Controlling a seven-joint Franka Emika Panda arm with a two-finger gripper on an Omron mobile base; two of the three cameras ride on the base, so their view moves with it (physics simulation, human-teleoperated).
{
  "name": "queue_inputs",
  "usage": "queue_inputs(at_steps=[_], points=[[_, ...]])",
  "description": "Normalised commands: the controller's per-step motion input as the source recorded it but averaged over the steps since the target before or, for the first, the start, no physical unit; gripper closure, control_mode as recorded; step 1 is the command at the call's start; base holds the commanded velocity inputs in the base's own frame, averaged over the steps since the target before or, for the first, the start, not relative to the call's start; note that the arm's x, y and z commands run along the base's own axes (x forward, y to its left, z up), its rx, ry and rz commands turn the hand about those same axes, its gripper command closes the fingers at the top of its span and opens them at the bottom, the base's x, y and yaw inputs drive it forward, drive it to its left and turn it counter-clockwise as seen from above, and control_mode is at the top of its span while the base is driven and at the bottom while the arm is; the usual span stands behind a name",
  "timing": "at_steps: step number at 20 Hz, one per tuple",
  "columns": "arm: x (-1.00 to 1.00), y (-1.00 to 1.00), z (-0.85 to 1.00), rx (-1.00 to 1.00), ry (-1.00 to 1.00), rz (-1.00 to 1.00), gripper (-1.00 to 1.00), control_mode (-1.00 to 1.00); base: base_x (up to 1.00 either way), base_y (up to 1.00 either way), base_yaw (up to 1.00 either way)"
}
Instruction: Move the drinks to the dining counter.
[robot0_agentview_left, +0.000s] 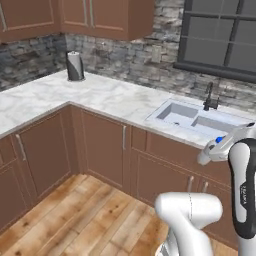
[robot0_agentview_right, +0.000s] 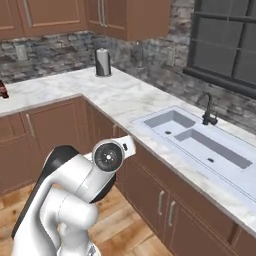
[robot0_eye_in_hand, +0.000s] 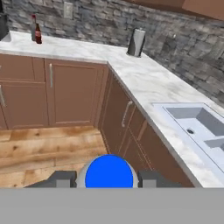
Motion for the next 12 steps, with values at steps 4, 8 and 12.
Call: queue_inputs(at_steps=[4, 8, 12], points=[[0.00, 0.00, 0.00, 0.00, 0.00, 0.00, 1.00, 1.00, -1.00, -0.47, -0.42], [0.00, 0.00, 0.00, 0.00, 0.00, 0.00, 1.00, 1.00, -1.00, -0.41, -0.38], [0.00, 0.00, 0.00, 0.00, 0.00, 0.00, 1.00, 1.00, -1.00, -0.30, -0.33]])
